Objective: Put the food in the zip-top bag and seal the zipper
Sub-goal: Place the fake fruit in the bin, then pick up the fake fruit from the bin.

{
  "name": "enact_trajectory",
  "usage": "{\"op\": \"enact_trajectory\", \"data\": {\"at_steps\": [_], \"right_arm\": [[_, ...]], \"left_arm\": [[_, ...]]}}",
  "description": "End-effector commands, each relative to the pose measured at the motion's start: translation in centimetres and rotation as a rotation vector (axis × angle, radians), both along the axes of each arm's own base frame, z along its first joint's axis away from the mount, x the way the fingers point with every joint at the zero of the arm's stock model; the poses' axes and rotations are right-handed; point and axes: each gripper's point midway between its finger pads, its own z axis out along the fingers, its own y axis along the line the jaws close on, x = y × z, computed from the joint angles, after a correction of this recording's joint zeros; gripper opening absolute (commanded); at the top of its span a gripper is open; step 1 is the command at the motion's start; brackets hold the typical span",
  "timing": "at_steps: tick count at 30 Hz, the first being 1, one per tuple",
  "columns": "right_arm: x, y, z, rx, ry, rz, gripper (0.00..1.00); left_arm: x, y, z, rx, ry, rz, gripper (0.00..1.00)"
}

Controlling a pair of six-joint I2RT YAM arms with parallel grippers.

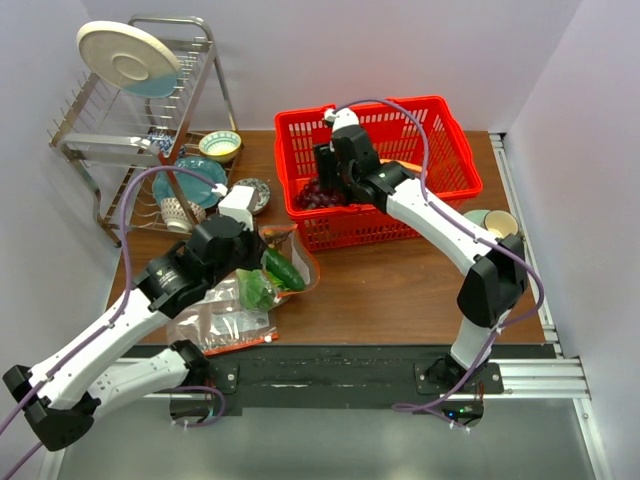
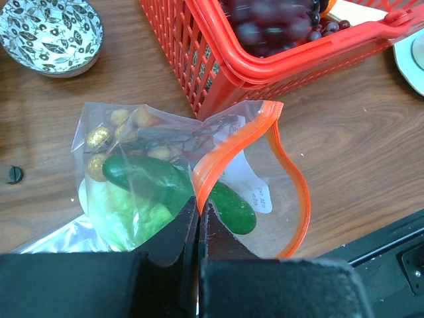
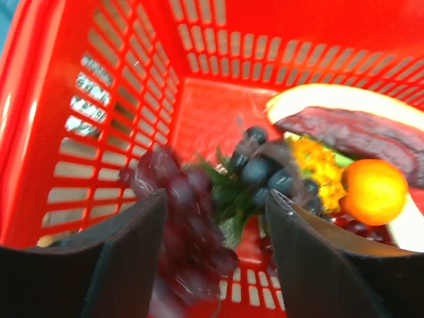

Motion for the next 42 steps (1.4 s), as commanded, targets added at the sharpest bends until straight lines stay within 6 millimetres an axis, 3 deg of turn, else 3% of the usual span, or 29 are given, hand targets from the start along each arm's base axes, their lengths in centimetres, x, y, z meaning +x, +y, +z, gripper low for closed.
{"op": "enact_trajectory", "data": {"at_steps": [1,5,10,12,15,16,17,21,26,30,33,36,42], "right_arm": [[-0.9,0.4,4.7,0.104,-0.062,0.043,0.7],[-0.9,-0.4,5.2,0.108,-0.056,0.058,0.71],[1.2,-2.6,6.2,0.168,-0.054,0.019,0.71],[2.6,-3.5,6.2,0.181,-0.057,-0.002,0.77],[4.7,-3.2,3.7,0.142,0.005,0.008,0.85],[5.3,-2.8,4.7,0.136,-0.007,0.025,0.85],[5.6,-2.5,1.6,0.091,0.073,0.03,0.86],[5.8,-1.5,-0.6,0.077,0.132,0.07,0.87],[5.3,-1.3,-2.1,0.093,0.144,0.081,0.84],[5.1,-2.2,-3.9,0.038,0.189,0.057,0.69],[5.0,-3.5,-3.2,-0.002,0.172,0.012,0.5],[4.4,-4.8,-0.4,-0.004,0.102,-0.017,0.41],[2.8,-6.5,6.1,0.018,-0.03,-0.034,0.37]], "left_arm": [[-0.1,0.4,1.5,-0.037,-0.046,0.013,0.0],[0.1,0.3,1.3,-0.031,-0.044,0.009,0.0],[0.1,0.1,1.3,-0.025,-0.044,0.002,0.0],[0.1,0.1,1.3,-0.025,-0.044,0.001,0.0],[0.2,0.1,1.3,-0.026,-0.045,0.002,0.0],[0.1,0.1,1.4,-0.028,-0.045,0.0,0.0],[0.2,0.1,1.5,-0.027,-0.046,0.002,0.0],[0.0,0.4,1.6,-0.026,-0.05,0.01,0.0],[0.3,0.4,1.6,-0.012,-0.051,0.009,0.0],[0.5,0.1,1.7,-0.002,-0.048,0.001,0.0],[0.5,-0.1,1.8,-0.005,-0.05,-0.005,0.0],[0.6,-0.2,1.7,-0.006,-0.051,-0.01,0.0],[1.1,-1.2,1.6,-0.009,-0.044,-0.034,0.0]]}}
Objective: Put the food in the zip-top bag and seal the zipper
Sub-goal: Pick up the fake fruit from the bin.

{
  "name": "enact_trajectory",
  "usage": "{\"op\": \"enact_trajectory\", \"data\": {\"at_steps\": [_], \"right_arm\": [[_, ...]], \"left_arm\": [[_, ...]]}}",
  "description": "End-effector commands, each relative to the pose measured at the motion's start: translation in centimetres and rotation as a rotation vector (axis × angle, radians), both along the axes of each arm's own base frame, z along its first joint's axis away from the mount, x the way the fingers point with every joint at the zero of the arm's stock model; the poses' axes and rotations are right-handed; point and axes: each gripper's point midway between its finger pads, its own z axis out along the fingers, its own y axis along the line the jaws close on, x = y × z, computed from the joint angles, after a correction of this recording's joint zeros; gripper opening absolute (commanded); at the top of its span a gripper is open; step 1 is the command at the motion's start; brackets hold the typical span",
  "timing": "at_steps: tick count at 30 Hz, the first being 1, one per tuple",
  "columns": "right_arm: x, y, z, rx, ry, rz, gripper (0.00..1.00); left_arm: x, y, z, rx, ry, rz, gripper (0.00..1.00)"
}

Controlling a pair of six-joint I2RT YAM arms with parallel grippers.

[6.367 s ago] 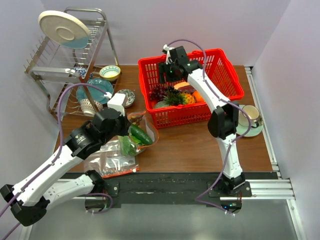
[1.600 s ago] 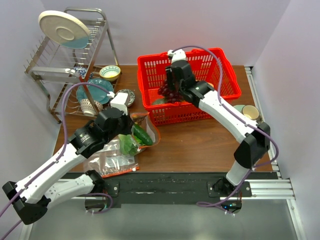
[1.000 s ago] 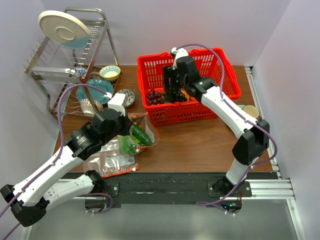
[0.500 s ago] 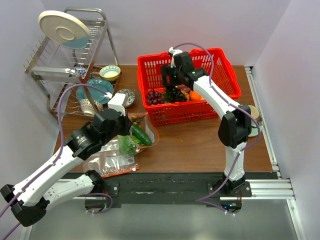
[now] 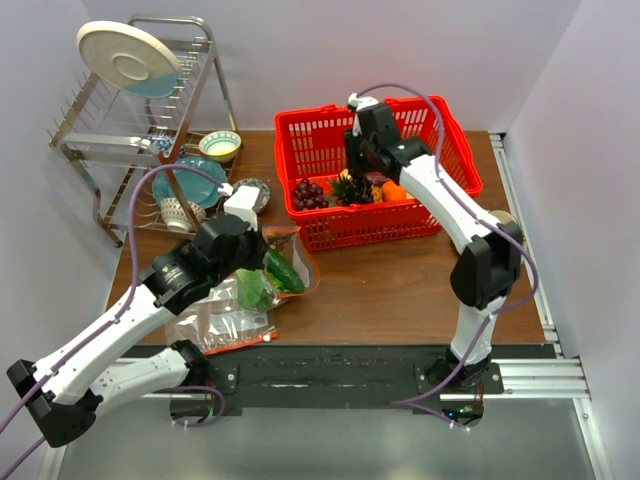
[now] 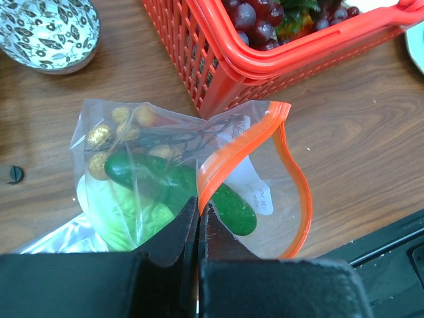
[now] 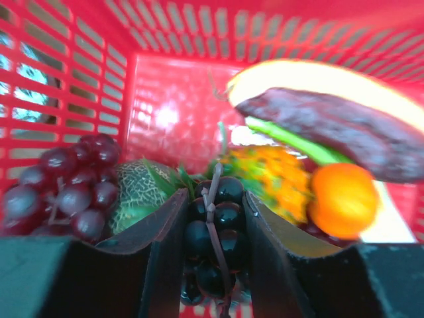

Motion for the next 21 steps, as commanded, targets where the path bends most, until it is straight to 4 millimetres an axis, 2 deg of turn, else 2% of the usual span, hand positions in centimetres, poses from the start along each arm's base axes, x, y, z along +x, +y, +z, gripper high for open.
{"op": "enact_trajectory", "data": {"at_steps": [1,2,5,11,14,18,19,20,21], "right_arm": [[-1.1,-1.8,10.0,0.055,-0.224,-0.023,0.37],[-1.7,-2.1,11.5,0.073,-0.253,-0.021,0.36],[-2.8,-2.3,14.2,0.114,-0.316,-0.007,0.36],[-3.5,-2.2,15.0,0.127,-0.32,0.016,0.34],[-4.3,-1.6,16.2,0.178,-0.339,0.056,0.32],[-6.6,0.9,18.2,0.302,-0.357,0.209,0.31],[-8.0,2.0,19.2,0.36,-0.359,0.29,0.31],[-8.8,2.6,19.6,0.393,-0.354,0.33,0.31],[-9.4,3.2,19.0,0.437,-0.32,0.352,0.3]], "left_arm": [[1.0,-1.3,2.3,-0.04,-0.056,-0.028,0.0],[1.1,-1.5,2.3,-0.04,-0.056,-0.033,0.0],[1.3,-1.7,2.3,-0.038,-0.054,-0.037,0.0],[1.3,-1.9,2.1,-0.043,-0.046,-0.038,0.0],[1.2,-1.9,2.1,-0.042,-0.045,-0.04,0.0],[1.4,-2.0,2.5,-0.049,-0.049,-0.041,0.0],[1.3,-2.2,2.5,-0.053,-0.048,-0.047,0.0],[1.4,-2.3,2.7,-0.055,-0.048,-0.048,0.0],[1.4,-2.4,2.7,-0.057,-0.045,-0.05,0.0]]}}
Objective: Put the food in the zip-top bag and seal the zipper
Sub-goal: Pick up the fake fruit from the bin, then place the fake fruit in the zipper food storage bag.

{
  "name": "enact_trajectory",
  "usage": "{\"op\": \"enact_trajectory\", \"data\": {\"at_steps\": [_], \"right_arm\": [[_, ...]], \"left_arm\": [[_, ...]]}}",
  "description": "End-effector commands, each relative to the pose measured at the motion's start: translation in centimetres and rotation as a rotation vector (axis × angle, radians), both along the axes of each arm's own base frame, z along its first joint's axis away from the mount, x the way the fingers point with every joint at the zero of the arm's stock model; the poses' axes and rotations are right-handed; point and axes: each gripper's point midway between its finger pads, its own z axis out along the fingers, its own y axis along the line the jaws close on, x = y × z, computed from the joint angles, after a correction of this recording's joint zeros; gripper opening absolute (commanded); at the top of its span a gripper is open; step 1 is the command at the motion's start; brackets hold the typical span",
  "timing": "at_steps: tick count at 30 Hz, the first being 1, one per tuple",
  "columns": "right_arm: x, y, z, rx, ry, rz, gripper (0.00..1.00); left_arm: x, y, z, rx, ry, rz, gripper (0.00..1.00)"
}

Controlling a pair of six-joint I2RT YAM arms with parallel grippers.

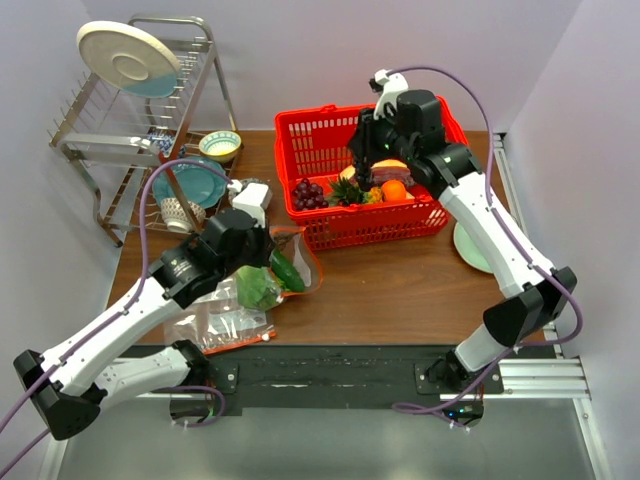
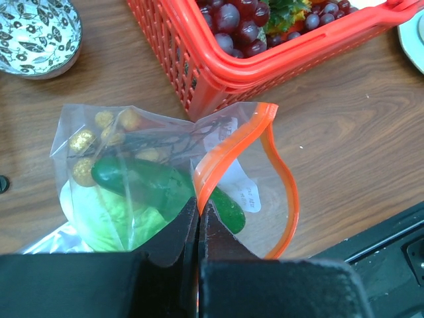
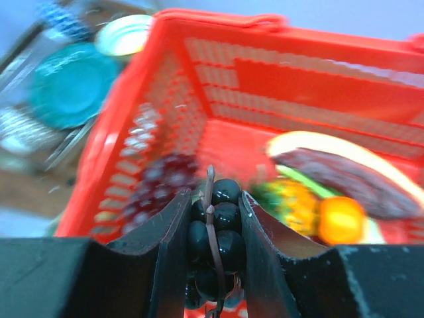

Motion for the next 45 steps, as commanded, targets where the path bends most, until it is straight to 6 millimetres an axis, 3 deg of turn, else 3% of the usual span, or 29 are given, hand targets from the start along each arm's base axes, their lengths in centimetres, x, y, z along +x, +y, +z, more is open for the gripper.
{"op": "enact_trajectory", "data": {"at_steps": [1,2,3,5,6,8,9,11,12,15,20,26,33,40,43,45], "right_arm": [[-5.9,4.1,6.9,0.259,-0.105,0.319,0.3],[-6.7,4.5,7.2,0.293,-0.104,0.358,0.3],[-7.5,5.0,6.3,0.342,-0.055,0.385,0.3],[-10.0,5.7,8.4,0.431,-0.091,0.489,0.28],[-10.7,6.2,7.1,0.483,-0.022,0.503,0.28],[-12.9,6.8,8.6,0.555,-0.059,0.599,0.27],[-13.5,7.2,7.1,0.588,0.005,0.604,0.27],[-15.1,8.1,7.4,0.626,-0.022,0.661,0.27],[-15.8,8.2,6.3,0.635,-0.003,0.66,0.27],[-17.6,9.0,5.5,0.655,-0.01,0.686,0.27],[-19.9,9.6,5.7,0.684,-0.02,0.72,0.25],[-20.4,9.9,4.1,0.686,0.0,0.716,0.25],[-19.1,9.7,-0.8,0.63,0.032,0.626,0.25],[-19.2,9.8,-6.3,0.533,0.06,0.565,0.26],[-18.8,9.8,-8.2,0.459,0.076,0.511,0.26],[-18.3,10.0,-8.0,0.428,0.066,0.49,0.26]], "left_arm": [[0.8,-1.1,3.1,-0.063,-0.062,-0.017,0.0],[0.8,-1.2,3.2,-0.069,-0.062,-0.018,0.0],[0.9,-1.2,3.2,-0.071,-0.058,-0.014,0.0],[0.8,-1.5,3.6,-0.09,-0.054,-0.018,0.0],[0.7,-1.7,3.8,-0.098,-0.052,-0.021,0.0],[0.7,-1.9,4.5,-0.119,-0.049,-0.023,0.0],[0.6,-2.0,4.6,-0.126,-0.047,-0.025,0.0],[0.5,-2.2,5.1,-0.15,-0.04,-0.023,0.0],[0.4,-2.2,5.3,-0.161,-0.038,-0.021,0.0],[0.2,-2.9,6.4,-0.21,-0.033,-0.035,0.0],[-0.1,-4.0,8.1,-0.274,-0.027,-0.069,0.0],[-0.5,-5.3,9.7,-0.358,-0.028,-0.114,0.0],[-1.1,-5.1,11.0,-0.395,-0.037,-0.118,0.0],[-1.0,-5.5,12.0,-0.423,-0.04,-0.121,0.0],[-1.0,-5.8,11.9,-0.428,-0.034,-0.128,0.0],[-0.8,-6.0,11.7,-0.431,-0.034,-0.128,0.0]]}}
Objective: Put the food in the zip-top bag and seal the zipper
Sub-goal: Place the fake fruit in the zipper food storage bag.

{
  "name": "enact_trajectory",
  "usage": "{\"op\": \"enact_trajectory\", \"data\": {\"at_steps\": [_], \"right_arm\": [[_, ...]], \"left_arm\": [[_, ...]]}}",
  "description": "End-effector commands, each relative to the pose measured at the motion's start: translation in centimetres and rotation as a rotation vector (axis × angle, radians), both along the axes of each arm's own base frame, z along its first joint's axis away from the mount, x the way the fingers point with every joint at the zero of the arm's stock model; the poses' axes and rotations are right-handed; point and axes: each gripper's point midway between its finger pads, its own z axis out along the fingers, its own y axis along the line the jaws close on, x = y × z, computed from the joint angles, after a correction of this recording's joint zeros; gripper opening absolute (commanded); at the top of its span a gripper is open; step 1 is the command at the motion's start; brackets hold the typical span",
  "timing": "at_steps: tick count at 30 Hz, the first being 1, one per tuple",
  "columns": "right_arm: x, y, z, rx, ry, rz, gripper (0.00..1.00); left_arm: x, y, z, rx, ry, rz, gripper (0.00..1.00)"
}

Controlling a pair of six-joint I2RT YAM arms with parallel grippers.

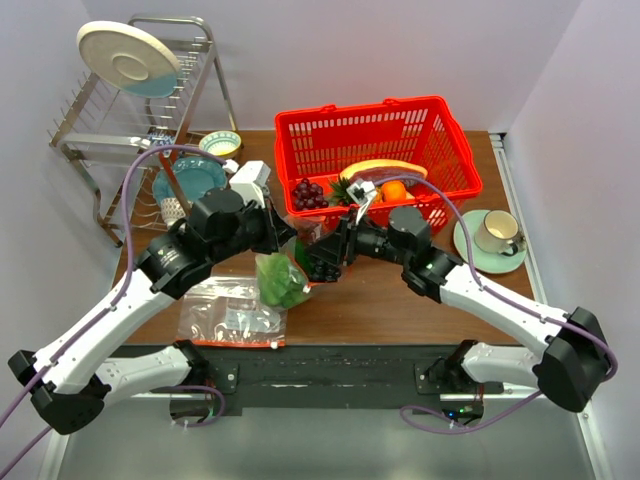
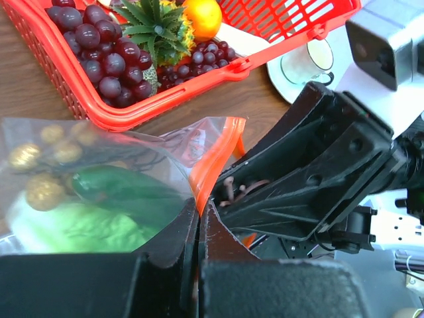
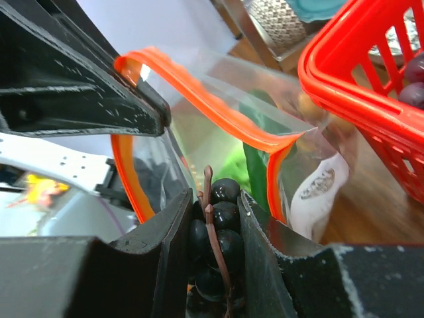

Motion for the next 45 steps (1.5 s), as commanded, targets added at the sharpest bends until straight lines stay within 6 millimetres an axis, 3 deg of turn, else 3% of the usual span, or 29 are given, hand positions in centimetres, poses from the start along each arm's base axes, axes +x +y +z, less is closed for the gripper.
{"op": "enact_trajectory", "data": {"at_steps": [1,6,8,14,17,18,19,22,37,45], "right_arm": [[1.5,0.2,0.5,-0.066,-0.08,-0.093,0.25],[3.2,1.5,2.3,-0.047,-0.063,-0.162,0.24],[3.8,2.4,3.3,-0.032,-0.07,-0.178,0.28],[4.7,3.4,3.1,-0.056,-0.059,-0.22,0.3],[4.8,3.3,2.7,-0.065,-0.049,-0.228,0.49],[4.7,3.1,2.5,-0.073,-0.044,-0.234,0.62],[4.7,3.0,2.5,-0.078,-0.045,-0.236,0.65],[4.4,1.9,3.1,-0.087,-0.057,-0.259,0.73],[2.5,-3.9,5.5,-0.211,-0.115,-0.346,0.75],[1.2,-7.9,4.2,-0.361,-0.102,-0.395,0.7]], "left_arm": [[0.4,-1.5,4.0,-0.129,-0.076,-0.034,0.0],[0.3,-3.4,2.6,-0.146,-0.034,-0.1,0.0],[0.4,-3.9,2.0,-0.151,-0.018,-0.111,0.0],[0.3,-4.2,2.1,-0.17,-0.022,-0.126,0.0],[0.2,-4.0,2.2,-0.169,-0.025,-0.121,0.0],[0.3,-3.9,2.1,-0.167,-0.026,-0.116,0.0],[0.2,-3.8,2.0,-0.168,-0.025,-0.113,0.0],[0.3,-3.7,1.5,-0.163,-0.017,-0.106,0.0],[0.0,-3.3,0.5,-0.158,-0.006,-0.099,0.0],[-0.2,-3.2,0.3,-0.149,-0.005,-0.103,0.0]]}}
